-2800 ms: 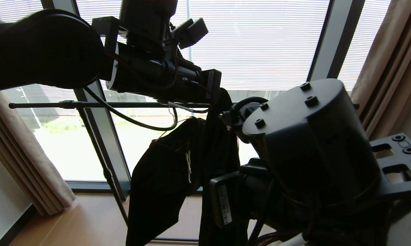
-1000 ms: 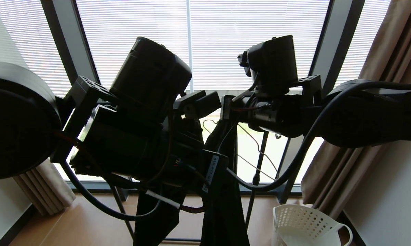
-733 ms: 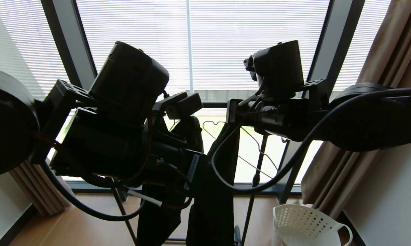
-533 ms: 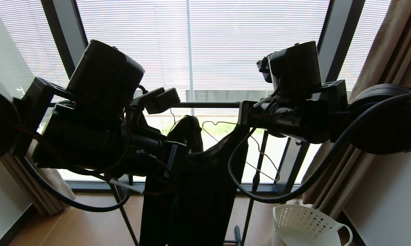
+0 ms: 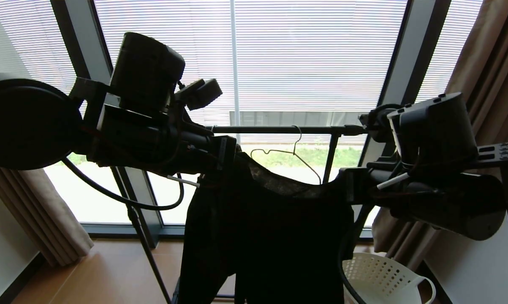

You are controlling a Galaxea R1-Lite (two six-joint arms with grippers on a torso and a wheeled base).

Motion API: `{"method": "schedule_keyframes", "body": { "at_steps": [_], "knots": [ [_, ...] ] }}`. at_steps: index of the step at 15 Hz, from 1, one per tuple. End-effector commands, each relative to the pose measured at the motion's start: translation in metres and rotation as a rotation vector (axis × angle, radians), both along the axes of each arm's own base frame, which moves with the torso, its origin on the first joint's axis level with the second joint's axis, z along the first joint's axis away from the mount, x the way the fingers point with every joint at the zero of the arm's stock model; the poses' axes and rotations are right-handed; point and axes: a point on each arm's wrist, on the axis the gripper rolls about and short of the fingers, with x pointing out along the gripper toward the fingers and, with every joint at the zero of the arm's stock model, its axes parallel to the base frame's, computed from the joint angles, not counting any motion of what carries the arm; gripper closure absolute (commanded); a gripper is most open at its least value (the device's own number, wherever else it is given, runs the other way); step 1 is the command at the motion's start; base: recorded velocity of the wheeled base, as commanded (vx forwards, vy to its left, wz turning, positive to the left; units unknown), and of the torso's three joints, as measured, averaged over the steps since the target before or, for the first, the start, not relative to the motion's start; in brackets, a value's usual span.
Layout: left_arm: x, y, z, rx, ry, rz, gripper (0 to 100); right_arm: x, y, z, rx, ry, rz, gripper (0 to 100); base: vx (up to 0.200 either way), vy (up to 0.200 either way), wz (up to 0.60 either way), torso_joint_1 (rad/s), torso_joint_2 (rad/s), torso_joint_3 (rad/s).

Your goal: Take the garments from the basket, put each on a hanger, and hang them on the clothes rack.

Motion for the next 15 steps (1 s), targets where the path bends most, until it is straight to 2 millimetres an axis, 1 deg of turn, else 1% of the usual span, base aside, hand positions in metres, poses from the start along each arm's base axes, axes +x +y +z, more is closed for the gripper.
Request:
{"method": "schedule_keyframes", "body": {
  "at_steps": [1,3,4,5,7,9,10,11,12,14,15],
  "knots": [
    [0.013,-0.010,0.002,-0.008,-0.013,-0.003,100,-0.024,-0.008,-0.015,-0.027,0.030,0.041,100,0.000,0.000,0.00,0.000,0.00,0.000],
    [0.009,-0.018,0.012,-0.021,-0.031,-0.029,100,-0.030,-0.006,-0.035,-0.069,0.026,0.087,100,0.000,0.000,0.00,0.000,0.00,0.000],
    [0.006,-0.020,0.013,-0.020,-0.031,-0.037,100,-0.031,-0.006,-0.044,-0.082,0.017,0.110,100,0.000,0.000,0.00,0.000,0.00,0.000],
    [0.005,-0.022,0.013,-0.016,-0.034,-0.036,100,-0.033,-0.006,-0.050,-0.089,0.019,0.129,0,0.000,0.000,0.00,0.000,0.00,0.000],
    [0.003,-0.024,0.015,-0.010,-0.046,-0.028,100,-0.041,-0.013,-0.063,-0.146,0.060,0.198,0,0.000,0.000,0.00,0.000,0.00,0.000],
    [0.002,-0.025,0.017,-0.015,-0.054,-0.034,100,-0.048,-0.019,-0.071,-0.187,0.089,0.283,0,0.000,0.000,0.00,0.000,0.00,0.000],
    [0.002,-0.025,0.018,-0.016,-0.057,-0.032,100,-0.049,-0.020,-0.069,-0.182,0.082,0.310,0,0.000,0.000,0.00,0.000,0.00,0.000],
    [-0.001,-0.029,0.018,-0.013,-0.058,-0.039,100,-0.049,-0.018,-0.064,-0.121,0.044,0.375,0,0.000,0.000,0.00,0.000,0.00,0.000],
    [-0.001,-0.029,0.018,-0.010,-0.060,-0.034,100,-0.048,-0.017,-0.058,-0.094,0.006,0.432,0,0.000,0.000,0.00,0.000,0.00,0.000],
    [-0.002,-0.030,0.018,-0.004,-0.063,-0.032,100,-0.040,-0.018,-0.050,-0.097,-0.071,0.498,0,0.000,0.000,0.00,0.000,0.00,0.000],
    [-0.004,-0.030,0.018,-0.006,-0.063,-0.038,100,-0.037,-0.015,-0.045,-0.074,-0.113,0.516,0,0.000,0.000,0.00,0.000,0.00,0.000]
  ]
}}
